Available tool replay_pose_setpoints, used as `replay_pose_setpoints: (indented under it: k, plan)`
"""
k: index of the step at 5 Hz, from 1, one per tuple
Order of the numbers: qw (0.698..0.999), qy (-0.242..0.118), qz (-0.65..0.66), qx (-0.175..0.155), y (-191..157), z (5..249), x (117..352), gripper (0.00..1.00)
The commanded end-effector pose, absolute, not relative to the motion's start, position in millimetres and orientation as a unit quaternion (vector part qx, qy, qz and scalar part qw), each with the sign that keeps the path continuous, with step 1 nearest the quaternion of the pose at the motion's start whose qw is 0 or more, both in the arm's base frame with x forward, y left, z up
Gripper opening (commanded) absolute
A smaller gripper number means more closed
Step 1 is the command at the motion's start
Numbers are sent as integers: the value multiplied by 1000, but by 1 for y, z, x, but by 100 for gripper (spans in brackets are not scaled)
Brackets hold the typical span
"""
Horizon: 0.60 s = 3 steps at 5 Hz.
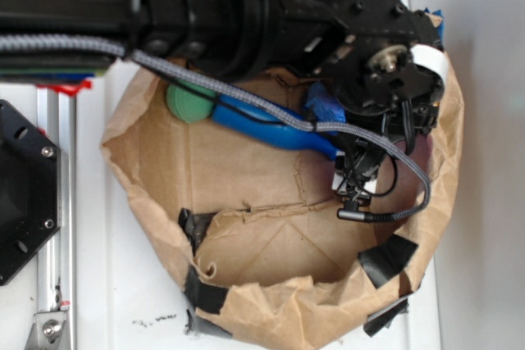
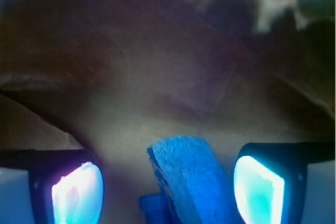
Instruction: Grab the blue sponge.
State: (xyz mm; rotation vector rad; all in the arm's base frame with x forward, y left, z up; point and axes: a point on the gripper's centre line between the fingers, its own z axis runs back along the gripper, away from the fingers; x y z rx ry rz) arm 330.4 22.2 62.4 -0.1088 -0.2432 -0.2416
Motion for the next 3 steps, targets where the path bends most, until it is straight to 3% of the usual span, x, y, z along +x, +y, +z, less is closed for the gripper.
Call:
replay_pose_setpoints:
  k: [1,3]
  plan:
    - [980,-142,-140,-17,23,71,342,100]
    - [983,-129,-129,-4,29,63,343,100]
